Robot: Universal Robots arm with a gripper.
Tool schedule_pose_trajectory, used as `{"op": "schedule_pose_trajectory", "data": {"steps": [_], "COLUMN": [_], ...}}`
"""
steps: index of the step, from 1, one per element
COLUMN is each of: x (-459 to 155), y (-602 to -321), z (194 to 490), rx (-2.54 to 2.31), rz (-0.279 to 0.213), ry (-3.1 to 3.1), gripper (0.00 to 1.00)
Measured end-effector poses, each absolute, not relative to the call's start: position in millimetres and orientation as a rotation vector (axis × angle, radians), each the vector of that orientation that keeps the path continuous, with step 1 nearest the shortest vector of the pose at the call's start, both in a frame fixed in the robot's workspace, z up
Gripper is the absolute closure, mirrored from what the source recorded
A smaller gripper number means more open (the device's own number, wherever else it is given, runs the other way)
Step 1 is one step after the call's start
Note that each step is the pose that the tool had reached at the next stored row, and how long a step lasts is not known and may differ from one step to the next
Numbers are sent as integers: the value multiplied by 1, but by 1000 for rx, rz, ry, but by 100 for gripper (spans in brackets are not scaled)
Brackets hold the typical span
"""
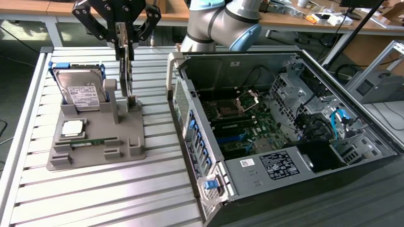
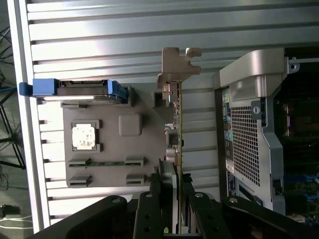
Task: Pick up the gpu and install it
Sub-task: 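Pick up the gpu and move the gpu toward the slot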
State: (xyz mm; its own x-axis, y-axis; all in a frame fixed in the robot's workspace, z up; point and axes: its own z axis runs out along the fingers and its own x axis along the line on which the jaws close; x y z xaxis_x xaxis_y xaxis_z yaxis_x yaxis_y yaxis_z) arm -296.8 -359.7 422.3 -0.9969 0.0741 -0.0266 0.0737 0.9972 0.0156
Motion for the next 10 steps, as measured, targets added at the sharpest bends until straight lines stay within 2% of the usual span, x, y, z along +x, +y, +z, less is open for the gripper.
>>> {"op": "schedule_pose_trajectory", "data": {"steps": [10], "x": [-297], "y": [-360], "z": [426], "rx": [115], "rz": [23], "ry": [3112], "gripper": [73]}}
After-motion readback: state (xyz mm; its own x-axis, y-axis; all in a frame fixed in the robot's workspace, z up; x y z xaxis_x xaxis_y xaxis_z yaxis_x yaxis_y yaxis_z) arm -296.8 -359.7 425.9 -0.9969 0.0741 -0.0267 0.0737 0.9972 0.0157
